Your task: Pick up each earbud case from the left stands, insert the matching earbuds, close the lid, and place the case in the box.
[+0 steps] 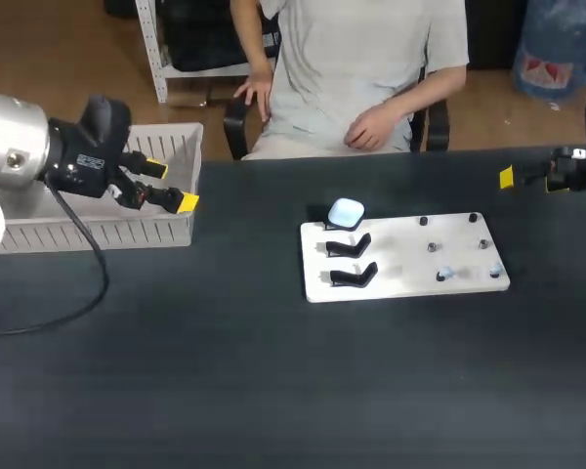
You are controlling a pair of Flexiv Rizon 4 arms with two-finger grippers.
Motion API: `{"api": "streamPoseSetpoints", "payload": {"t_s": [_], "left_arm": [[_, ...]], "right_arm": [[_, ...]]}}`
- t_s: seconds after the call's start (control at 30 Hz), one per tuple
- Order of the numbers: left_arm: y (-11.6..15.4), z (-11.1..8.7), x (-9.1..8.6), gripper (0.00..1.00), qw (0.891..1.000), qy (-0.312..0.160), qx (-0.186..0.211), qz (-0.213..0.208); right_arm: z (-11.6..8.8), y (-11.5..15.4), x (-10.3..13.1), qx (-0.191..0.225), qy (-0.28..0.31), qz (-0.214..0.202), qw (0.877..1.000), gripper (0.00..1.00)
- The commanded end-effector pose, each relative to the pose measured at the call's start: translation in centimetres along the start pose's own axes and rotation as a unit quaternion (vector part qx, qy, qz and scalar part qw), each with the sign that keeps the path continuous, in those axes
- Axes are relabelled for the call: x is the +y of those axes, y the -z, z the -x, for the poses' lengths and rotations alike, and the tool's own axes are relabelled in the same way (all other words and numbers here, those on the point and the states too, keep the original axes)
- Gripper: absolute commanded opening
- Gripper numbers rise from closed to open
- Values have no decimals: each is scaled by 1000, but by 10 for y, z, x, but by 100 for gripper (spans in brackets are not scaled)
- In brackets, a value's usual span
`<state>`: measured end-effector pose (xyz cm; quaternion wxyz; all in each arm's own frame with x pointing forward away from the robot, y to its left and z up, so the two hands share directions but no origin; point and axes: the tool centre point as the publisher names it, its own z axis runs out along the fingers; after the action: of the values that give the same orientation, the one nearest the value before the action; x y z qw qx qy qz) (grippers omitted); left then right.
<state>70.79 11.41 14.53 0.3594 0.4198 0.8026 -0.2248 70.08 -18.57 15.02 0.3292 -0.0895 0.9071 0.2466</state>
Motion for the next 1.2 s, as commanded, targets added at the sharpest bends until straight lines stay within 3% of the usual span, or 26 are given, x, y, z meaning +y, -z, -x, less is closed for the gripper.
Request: {"api": "streamPoseSetpoints", "payload": {"t_s": [0.03,0.43,1.13,1.2], "left_arm": [[-21,2,1,100,998,-32,-1,-50],[-74,22,-21,100,982,-136,-5,-130],[-172,37,-44,100,965,-173,-30,-193],[-181,37,-44,95,964,-175,-38,-196]], "right_arm": [[0,0,-1,0,1,2,1000,100],[0,0,-1,0,1,2,1000,100],[0,0,-1,0,1,2,1000,100],[0,0,-1,0,1,2,1000,100]]}}
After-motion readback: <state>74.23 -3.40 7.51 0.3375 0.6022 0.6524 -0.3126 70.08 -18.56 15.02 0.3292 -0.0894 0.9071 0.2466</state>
